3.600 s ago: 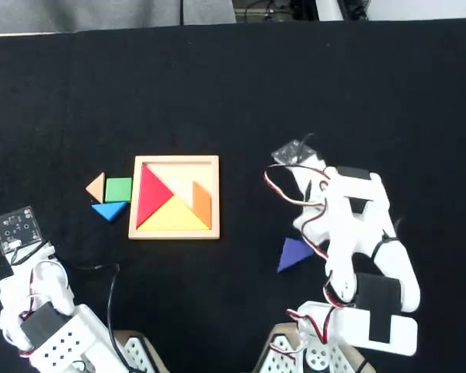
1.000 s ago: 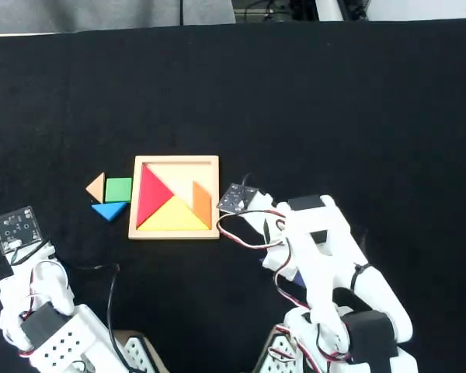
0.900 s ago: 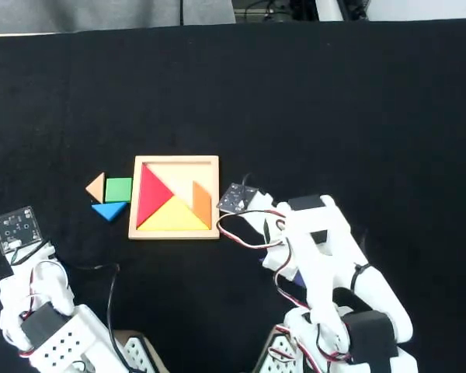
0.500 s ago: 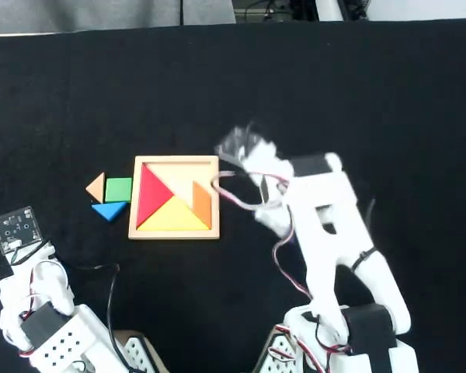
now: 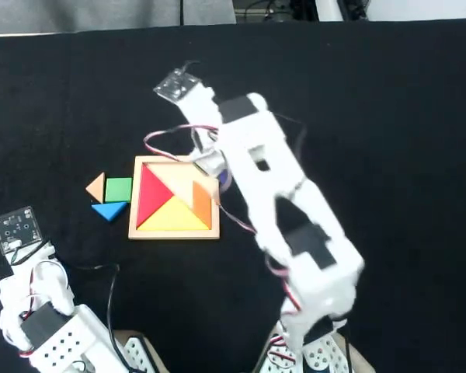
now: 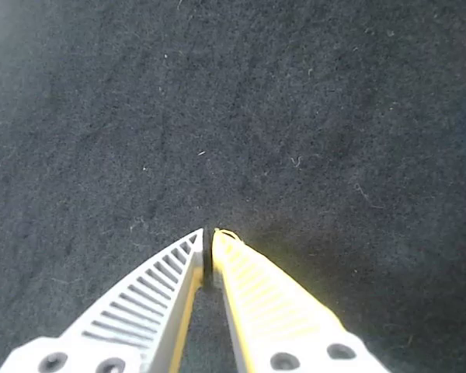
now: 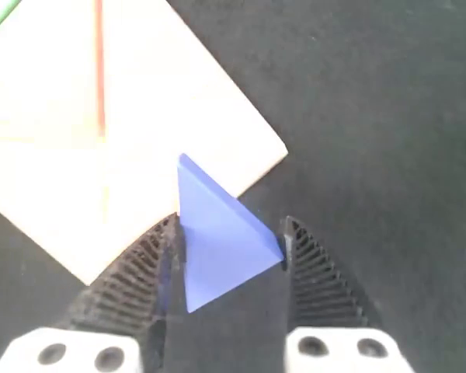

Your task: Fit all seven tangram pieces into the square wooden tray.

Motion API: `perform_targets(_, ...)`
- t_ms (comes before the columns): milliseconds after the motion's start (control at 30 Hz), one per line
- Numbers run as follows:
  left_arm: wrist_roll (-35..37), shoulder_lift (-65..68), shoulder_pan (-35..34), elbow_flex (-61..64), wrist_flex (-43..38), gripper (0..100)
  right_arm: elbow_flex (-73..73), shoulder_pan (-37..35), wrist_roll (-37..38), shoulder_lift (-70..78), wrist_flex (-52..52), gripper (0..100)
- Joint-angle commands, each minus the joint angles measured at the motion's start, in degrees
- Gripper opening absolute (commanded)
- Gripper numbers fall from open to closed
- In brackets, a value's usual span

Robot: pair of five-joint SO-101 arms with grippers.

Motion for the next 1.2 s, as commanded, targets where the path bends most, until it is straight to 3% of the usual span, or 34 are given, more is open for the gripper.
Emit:
perform_targets(0,-0.53,-0.53,0.75,1.10,-0.88,3,-15.69,-1.67,-0.79,7.60,4.75,10.0)
perform_targets(500,-0.53,-0.53,0.75,1.10,-0.88,3,-49.36,-2.81,-1.32,31.87,19.60,10.2)
perform_targets(600,-0.53,-0.53,0.75,1.10,-0.88,3,-53.67,-3.08,-4.22,34.42,20.22,10.3)
perform_targets(900,-0.53,-0.53,0.75,1.10,-0.88,3,-56.31,-3.16,-5.19,37.05,21.80,10.9)
perform_targets(1167,-0.53,-0.53,0.75,1.10,-0.88,3,-56.22,-3.43,-5.71,37.14,21.89,19.8)
